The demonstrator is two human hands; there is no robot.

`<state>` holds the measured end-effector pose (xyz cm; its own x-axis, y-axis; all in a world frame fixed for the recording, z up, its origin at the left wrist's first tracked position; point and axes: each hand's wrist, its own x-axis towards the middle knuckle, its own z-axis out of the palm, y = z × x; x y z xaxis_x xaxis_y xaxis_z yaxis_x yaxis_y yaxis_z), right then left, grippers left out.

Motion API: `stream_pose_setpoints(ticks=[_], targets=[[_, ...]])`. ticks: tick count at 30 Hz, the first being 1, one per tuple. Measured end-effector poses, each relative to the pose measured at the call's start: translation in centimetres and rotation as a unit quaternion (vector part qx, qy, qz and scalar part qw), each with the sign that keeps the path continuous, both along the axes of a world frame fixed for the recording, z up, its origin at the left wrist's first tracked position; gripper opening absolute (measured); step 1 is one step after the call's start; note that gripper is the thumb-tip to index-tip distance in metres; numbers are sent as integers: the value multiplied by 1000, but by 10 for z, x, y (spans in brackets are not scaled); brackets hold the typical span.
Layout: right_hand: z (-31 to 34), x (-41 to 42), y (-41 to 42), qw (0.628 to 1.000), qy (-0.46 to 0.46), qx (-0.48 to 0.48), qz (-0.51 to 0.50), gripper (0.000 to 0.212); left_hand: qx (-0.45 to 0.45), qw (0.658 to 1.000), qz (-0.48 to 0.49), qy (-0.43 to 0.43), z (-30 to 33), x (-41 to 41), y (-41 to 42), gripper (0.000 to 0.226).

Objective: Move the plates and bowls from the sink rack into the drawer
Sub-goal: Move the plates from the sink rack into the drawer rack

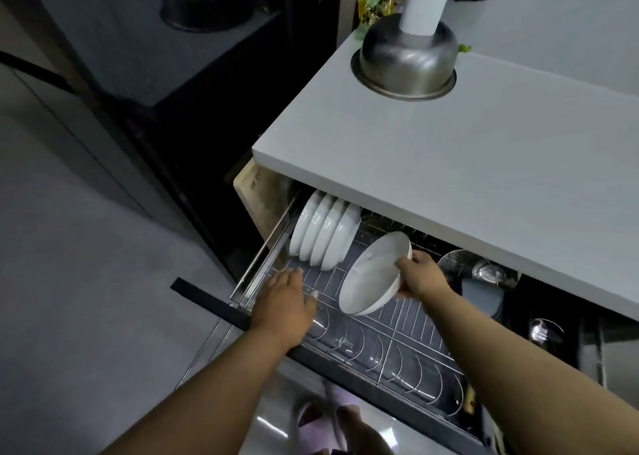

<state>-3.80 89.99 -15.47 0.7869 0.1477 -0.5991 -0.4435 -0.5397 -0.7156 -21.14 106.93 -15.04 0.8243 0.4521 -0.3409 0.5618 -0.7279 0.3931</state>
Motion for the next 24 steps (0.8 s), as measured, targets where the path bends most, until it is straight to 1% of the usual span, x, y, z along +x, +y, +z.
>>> stream_pose_setpoints(ticks=[4, 9, 12, 15, 20, 24], targets=[[-11, 18, 20, 1000, -4, -16, 7, 34, 29, 1000, -5, 7, -7, 4, 3, 61], [-22, 35, 41, 998, -11, -58, 29, 43, 53, 998, -24, 22, -6, 3, 1, 62], [-27, 43, 51, 995, -30, -83, 48, 40, 61, 998, -27, 23, -5, 4, 1, 62], [-31, 50, 58, 992, -40, -100, 66, 30, 64, 997, -30, 26, -5, 4, 0, 63], [-33, 56, 73, 984, -44, -135, 104, 26, 62, 997, -28, 22, -6, 4, 1, 62], [-42, 59, 87, 979, -42, -142, 140, 32, 54, 998, -24, 34, -10, 5, 2, 64]])
